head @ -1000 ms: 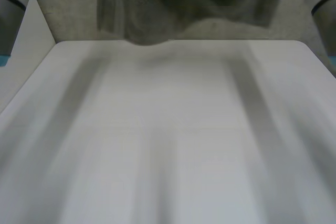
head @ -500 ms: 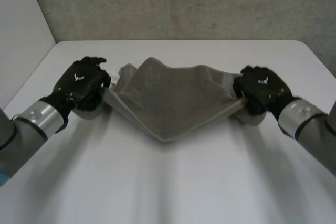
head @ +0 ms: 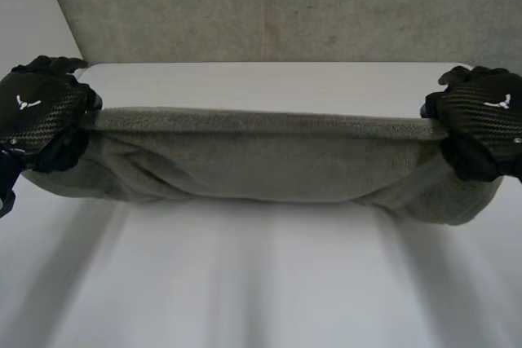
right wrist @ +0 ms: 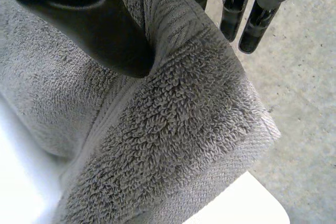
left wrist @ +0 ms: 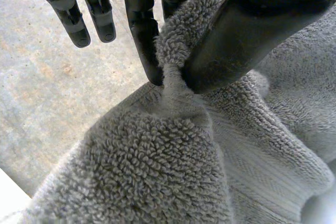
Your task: Fold the towel.
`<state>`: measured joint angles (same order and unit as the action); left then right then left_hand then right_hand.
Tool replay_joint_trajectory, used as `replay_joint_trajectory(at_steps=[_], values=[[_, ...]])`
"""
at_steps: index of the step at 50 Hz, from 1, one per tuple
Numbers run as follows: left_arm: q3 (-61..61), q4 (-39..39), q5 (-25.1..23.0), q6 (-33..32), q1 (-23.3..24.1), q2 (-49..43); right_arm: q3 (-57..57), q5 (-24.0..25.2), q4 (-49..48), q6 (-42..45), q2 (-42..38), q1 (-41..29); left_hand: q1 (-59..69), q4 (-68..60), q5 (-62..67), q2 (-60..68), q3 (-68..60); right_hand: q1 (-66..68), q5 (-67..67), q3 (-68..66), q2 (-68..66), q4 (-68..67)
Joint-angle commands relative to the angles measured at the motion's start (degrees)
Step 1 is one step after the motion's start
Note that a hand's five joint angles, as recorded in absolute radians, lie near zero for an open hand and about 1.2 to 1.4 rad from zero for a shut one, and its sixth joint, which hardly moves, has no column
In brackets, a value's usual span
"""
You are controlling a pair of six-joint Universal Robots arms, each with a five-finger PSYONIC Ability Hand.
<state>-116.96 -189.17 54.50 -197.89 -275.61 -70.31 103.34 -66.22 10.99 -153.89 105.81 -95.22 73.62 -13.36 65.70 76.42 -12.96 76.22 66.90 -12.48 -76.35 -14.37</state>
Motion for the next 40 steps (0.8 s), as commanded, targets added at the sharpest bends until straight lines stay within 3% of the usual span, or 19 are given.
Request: replay_joint_trajectory(at_steps=[1,10,12,20,26,33,40], values=[[-1.7,-0.4,-3.0,-0.2,0.2,-4.6,0.4,2.2,-0.1,2.4,-4.9,1.8,6.4,3.4,4.3,3.6,3.0,3.8,3.1,2.5,-3.6,4.4],[5.1,-0.4,-2.6,-2.1,3.4,-18.2,-2.7,2.2,-0.7,5.1,-13.4,1.4,6.4,3.4,4.3,3.6,3.0,3.8,3.1,2.5,-3.6,4.4],[6.9,-0.4,-2.5,-2.7,4.1,-20.8,-4.8,1.8,-0.6,6.2,-18.5,1.2,6.4,3.4,4.3,3.6,3.0,3.8,3.1,2.5,-3.6,4.4],[16.4,0.1,-2.1,-9.2,7.8,-34.5,-12.6,0.9,-0.7,7.1,-30.1,0.4,6.4,3.4,4.3,3.6,3.0,3.8,3.1,2.5,-3.6,4.4],[24.8,1.5,1.1,-14.0,10.5,-44.0,-18.6,-0.6,-0.5,7.2,-38.9,-1.5,6.4,3.4,4.3,3.6,3.0,3.8,3.1,2.5,-3.6,4.4],[34.1,2.3,5.0,-14.9,13.6,-53.6,-22.1,-1.5,-0.9,7.8,-43.8,-2.7,6.4,3.4,4.3,3.6,3.0,3.8,3.1,2.5,-3.6,4.4],[37.8,1.9,5.4,-15.7,14.0,-56.6,-24.7,-1.6,-2.6,7.8,-46.8,-3.6,6.4,3.4,4.3,3.6,3.0,1.3,0.6,2.5,-1.2,4.4]])
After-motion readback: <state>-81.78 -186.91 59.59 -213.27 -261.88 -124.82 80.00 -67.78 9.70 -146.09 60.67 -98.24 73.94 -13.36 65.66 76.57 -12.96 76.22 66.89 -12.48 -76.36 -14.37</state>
